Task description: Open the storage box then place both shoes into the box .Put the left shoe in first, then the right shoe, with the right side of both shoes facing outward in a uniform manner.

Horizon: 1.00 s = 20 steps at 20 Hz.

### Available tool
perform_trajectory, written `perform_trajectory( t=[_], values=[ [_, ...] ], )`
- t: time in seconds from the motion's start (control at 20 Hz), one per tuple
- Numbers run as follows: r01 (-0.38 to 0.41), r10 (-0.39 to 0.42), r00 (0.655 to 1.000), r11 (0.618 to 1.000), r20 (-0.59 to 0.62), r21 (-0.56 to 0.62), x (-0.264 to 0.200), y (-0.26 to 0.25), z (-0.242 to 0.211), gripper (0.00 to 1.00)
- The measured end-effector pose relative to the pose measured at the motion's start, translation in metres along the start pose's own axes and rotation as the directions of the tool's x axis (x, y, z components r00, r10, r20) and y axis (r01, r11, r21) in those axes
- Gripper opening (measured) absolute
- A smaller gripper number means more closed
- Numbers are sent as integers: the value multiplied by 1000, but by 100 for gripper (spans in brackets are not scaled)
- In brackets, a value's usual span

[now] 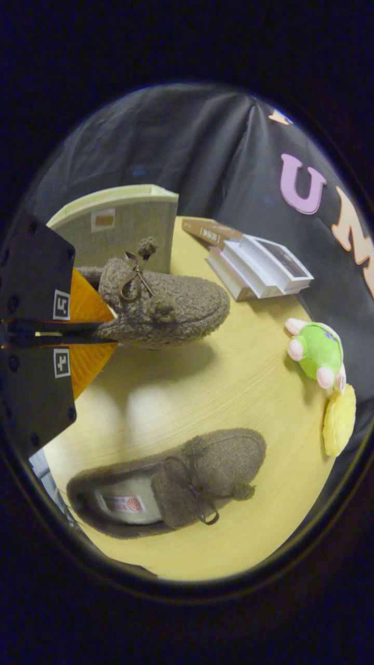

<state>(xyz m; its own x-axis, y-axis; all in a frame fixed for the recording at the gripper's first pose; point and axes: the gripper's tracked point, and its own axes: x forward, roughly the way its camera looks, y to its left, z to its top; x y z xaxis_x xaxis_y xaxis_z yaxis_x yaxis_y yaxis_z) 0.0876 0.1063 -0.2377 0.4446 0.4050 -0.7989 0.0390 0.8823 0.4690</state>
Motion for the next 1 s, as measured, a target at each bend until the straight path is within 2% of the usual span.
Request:
perform_trajectory(
  t=[0.35, 0.6, 0.75, 1.0],
  values=[
    [-203, 203, 979, 979, 4, -37, -62, 100, 1, 6],
    [-321, 317, 946, 945, -73, -57, -75, 177, -28, 6],
    [-325, 315, 940, 943, -129, -71, -54, 215, -52, 6],
    [-211, 189, 959, 973, -209, -88, 3, 229, -88, 6]
  ],
)
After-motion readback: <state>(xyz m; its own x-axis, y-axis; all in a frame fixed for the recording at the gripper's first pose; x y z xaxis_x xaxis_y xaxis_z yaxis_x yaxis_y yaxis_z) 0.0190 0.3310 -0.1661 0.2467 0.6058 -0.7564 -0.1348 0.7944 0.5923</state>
